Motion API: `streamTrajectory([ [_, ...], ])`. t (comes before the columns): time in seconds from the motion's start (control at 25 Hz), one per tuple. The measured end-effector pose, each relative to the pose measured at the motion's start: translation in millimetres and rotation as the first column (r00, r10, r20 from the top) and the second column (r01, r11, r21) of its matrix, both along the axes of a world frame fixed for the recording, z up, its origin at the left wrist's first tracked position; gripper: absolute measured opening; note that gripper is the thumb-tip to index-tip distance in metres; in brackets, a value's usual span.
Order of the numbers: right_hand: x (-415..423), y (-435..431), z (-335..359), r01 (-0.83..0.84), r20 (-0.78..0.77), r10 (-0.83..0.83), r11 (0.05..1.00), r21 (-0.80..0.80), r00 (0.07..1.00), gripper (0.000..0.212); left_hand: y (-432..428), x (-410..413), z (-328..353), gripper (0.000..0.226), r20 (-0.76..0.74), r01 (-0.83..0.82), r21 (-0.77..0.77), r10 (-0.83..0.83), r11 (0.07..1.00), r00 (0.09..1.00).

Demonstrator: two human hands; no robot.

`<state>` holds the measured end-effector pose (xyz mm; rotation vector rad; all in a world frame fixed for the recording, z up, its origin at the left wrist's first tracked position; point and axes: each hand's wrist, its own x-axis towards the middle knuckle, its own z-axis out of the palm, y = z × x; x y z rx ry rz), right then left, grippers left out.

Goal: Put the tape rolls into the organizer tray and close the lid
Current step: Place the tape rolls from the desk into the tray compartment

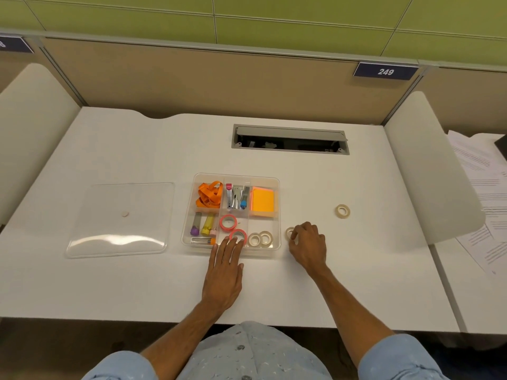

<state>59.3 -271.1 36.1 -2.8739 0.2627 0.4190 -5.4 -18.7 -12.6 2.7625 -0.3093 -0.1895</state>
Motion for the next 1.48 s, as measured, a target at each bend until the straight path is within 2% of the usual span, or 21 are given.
streamTrajectory([
  [0.16,-6.5,2.6,5.0,0.128,0.12,-0.145,0.981,0.143,0.982,0.035,-3.2,-0.3,0.5,0.061,-0.006,-0.016,-0.011,0.016,1.0,1.0],
  [0.24,-7.3,4.3,8.3,0.111,0.19,-0.156,0.967,0.231,0.969,0.046,-4.5,-0.5,0.6,0.06,-0.01,-0.024,-0.014,0.024,1.0,1.0],
  [0.32,-5.7,6.5,11.0,0.013,0.207,-0.075,0.958,0.287,0.975,0.051,-5.2,-0.2,0.8,0.059,-0.01,-0.027,-0.013,0.027,1.0,1.0],
  [0.4,-4.6,10.4,12.2,-0.084,0.215,0.019,0.95,0.3,0.976,0.047,-5.3,-0.7,1.1,0.058,-0.001,-0.023,-0.001,0.023,1.0,1.0],
  [0.56,-6.0,22.5,10.0,-0.209,0.21,0.16,0.949,0.236,0.964,0.048,-6.0,-0.7,1.6,0.057,0.004,-0.031,0.015,0.031,0.999,1.0],
  [0.68,-8.3,27.3,6.7,-0.231,0.154,0.201,0.95,0.21,0.967,0.056,-7.4,-0.8,1.7,0.064,0.005,-0.033,0.032,0.033,0.999,0.999],
  [0.8,-9.3,24.2,6.6,-0.196,0.158,0.161,0.951,0.238,0.974,0.057,-7.7,-1.2,0.2,0.064,0.017,-0.036,0.021,0.036,0.999,0.999],
  [1.0,-1.4,-4.1,12.5,-0.038,0.227,-0.041,0.942,0.332,0.973,0.05,-9.4,-1.3,-0.3,0.064,0.025,-0.04,0.023,0.039,0.999,0.999],
  [1.24,23.2,-57.2,15.8,0.277,0.059,-0.29,0.947,0.163,0.955,0.059,-7.9,-1.1,-0.6,0.061,0.031,-0.018,0.062,0.016,0.998,0.999],
  [1.32,28.0,-71.9,14.9,0.31,0.01,-0.312,0.945,0.108,0.95,0.063,-6.9,0.0,-0.1,0.059,0.024,-0.017,0.058,0.015,0.998,1.0],
  [1.48,27.5,-87.8,11.0,0.268,-0.043,-0.266,0.963,0.033,0.963,0.066,-6.1,0.2,0.1,0.06,0.024,-0.02,0.029,0.02,0.999,1.0],
])
